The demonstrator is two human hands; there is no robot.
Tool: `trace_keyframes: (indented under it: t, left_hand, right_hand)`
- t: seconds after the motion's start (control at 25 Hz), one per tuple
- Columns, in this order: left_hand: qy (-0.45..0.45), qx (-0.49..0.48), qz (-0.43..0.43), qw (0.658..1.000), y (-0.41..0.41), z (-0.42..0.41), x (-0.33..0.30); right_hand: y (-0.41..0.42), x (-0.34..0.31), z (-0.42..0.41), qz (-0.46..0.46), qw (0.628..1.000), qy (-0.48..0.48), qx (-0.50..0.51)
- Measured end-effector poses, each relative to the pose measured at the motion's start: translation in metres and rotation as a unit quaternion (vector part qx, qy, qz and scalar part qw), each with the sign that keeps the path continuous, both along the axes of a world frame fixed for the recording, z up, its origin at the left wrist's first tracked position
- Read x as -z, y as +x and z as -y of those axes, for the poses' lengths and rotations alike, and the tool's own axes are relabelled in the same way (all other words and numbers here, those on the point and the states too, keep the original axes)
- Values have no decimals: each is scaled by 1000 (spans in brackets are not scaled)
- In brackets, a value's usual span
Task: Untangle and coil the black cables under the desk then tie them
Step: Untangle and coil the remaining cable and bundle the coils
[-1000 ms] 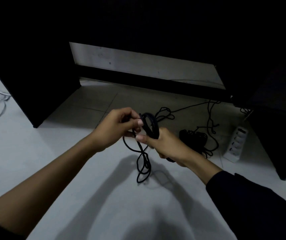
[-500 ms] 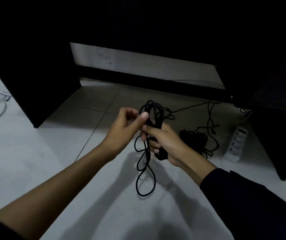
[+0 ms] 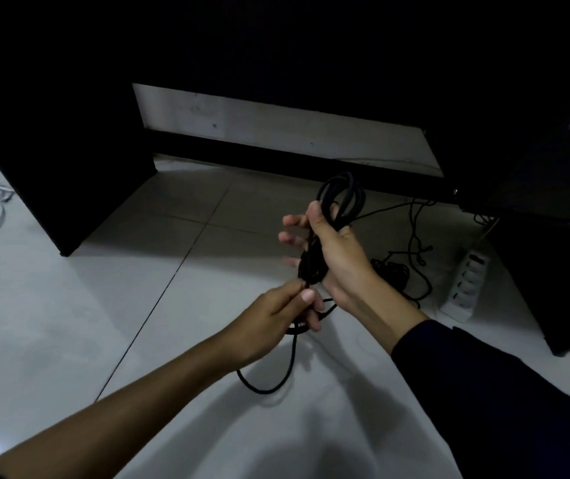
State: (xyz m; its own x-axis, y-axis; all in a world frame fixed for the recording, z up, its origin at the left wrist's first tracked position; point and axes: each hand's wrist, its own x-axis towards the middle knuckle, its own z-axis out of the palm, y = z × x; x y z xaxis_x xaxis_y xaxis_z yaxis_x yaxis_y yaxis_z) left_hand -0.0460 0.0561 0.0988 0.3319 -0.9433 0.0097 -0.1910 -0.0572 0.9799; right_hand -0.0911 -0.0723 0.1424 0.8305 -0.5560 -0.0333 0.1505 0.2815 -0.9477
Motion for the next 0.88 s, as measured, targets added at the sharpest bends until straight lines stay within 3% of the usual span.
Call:
trace_keyframes:
  t: [0.08, 0.24, 0.36, 0.6, 0.88]
  left_hand:
    - [14, 6, -5, 1000, -2, 1, 8]
    - [48, 49, 35, 997, -2, 0, 26]
    - [96, 37, 19, 995, 6, -8, 39]
    - [25, -78, 65, 995, 51, -16, 10]
    - [16, -92, 275, 957, 56, -5, -33]
  right_hand:
    - [0, -5, -3, 35, 998, 52, -31]
    - [-3, -9, 2, 8, 995, 87, -36]
    - [-3, -14, 10, -9, 993, 105, -53]
    - [-7, -7, 12, -107, 989, -51, -87]
    - [-3, 2, -1, -185, 945, -268, -34]
